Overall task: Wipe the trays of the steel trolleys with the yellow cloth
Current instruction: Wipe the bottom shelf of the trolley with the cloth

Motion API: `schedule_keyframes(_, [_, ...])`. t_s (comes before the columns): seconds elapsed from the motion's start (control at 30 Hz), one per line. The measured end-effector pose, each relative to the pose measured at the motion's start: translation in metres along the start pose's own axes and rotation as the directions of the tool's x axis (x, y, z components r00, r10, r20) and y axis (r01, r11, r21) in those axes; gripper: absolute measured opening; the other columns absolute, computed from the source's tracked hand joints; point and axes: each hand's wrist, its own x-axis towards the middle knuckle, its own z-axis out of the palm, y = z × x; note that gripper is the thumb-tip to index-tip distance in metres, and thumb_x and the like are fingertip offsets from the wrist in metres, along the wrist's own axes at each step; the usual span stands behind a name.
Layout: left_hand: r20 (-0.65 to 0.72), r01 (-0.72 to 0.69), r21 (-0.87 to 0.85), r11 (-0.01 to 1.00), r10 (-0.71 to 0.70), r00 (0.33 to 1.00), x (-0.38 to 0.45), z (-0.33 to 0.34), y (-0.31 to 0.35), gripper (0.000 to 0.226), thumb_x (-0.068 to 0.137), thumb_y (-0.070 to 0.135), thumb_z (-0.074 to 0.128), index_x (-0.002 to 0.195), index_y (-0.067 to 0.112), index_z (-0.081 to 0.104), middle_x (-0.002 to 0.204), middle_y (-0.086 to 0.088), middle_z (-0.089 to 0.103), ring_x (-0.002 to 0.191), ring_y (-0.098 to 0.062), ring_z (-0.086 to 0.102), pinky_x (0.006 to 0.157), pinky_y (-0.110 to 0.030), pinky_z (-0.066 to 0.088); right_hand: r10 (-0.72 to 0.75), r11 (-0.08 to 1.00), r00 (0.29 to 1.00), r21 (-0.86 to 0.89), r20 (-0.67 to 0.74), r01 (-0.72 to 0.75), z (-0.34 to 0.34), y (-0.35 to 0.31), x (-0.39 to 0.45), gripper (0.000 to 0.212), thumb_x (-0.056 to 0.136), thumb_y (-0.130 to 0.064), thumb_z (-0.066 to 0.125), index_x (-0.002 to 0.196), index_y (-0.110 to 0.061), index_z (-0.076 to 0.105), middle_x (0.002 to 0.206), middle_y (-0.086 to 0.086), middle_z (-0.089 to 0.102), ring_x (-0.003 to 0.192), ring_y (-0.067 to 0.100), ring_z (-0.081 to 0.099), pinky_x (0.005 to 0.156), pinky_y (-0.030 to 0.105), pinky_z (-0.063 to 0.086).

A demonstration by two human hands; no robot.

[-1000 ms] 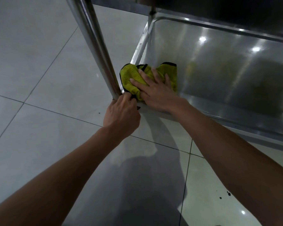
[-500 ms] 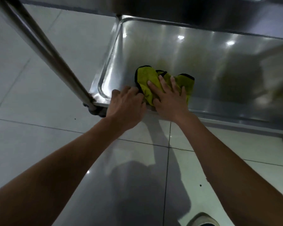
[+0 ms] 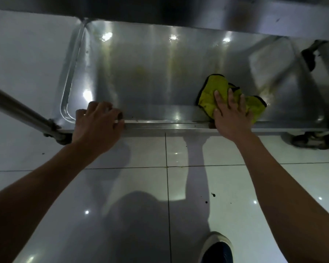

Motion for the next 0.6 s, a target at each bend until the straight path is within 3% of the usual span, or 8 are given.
schedule_keyframes(0.17, [0.022,0.029,-0.018,0.999,-0.029,0.999,0.0,-0.007,-0.01,0.024,0.092,0.046,0.055,0.105,0.03,0.067,0.13,-0.004,0.057,0.124,-0.031,0.046,0.095,-0.053,0.041,-0.056,0.998,0.998,-0.008,-0.01,0.056,0.004,-0.04,0.003,0.056,0.1,-0.051,0.016,0.15,-0.054,-0.009,0.168,-0.005,-0.009,0.152,0.037,-0.011,0.114,0.068,0.008])
schedule_keyframes(0.3, [0.074,0.11,-0.06,0.992,-0.106,0.992,0.003,-0.011,-0.012,0.029,0.09,0.056,0.054,0.101,0.031,0.064,0.125,-0.002,0.055,0.124,-0.03,0.046,0.097,-0.057,0.043,-0.203,0.979,0.979,-0.02,-0.005,0.202,0.005,-0.103,0.009,0.058,0.097,-0.052,0.014,0.151,-0.052,-0.007,0.168,-0.003,-0.008,0.152,0.039,-0.011,0.114,0.071,0.008])
schedule_keyframes(0.5, [0.105,0.031,-0.033,0.999,-0.027,0.994,0.002,-0.012,-0.027,0.035,0.092,0.058,0.047,0.109,0.031,0.063,0.125,0.001,0.058,0.121,-0.028,0.049,0.099,-0.051,0.041,-0.465,0.885,0.884,-0.012,0.053,0.466,0.006,-0.213,0.024,0.057,0.097,-0.053,0.015,0.151,-0.055,-0.005,0.167,-0.006,-0.011,0.151,0.038,-0.013,0.114,0.071,0.004])
schedule_keyframes(0.6, [0.059,0.111,0.027,0.993,-0.112,0.992,0.001,-0.015,-0.048,0.043,0.091,0.058,0.051,0.116,0.027,0.066,0.13,-0.004,0.057,0.123,-0.031,0.049,0.099,-0.047,0.041,-0.548,0.835,0.832,0.006,0.089,0.55,0.006,-0.258,0.03,0.056,0.097,-0.054,0.014,0.15,-0.057,-0.005,0.167,-0.009,-0.013,0.151,0.036,-0.017,0.114,0.07,0.0])
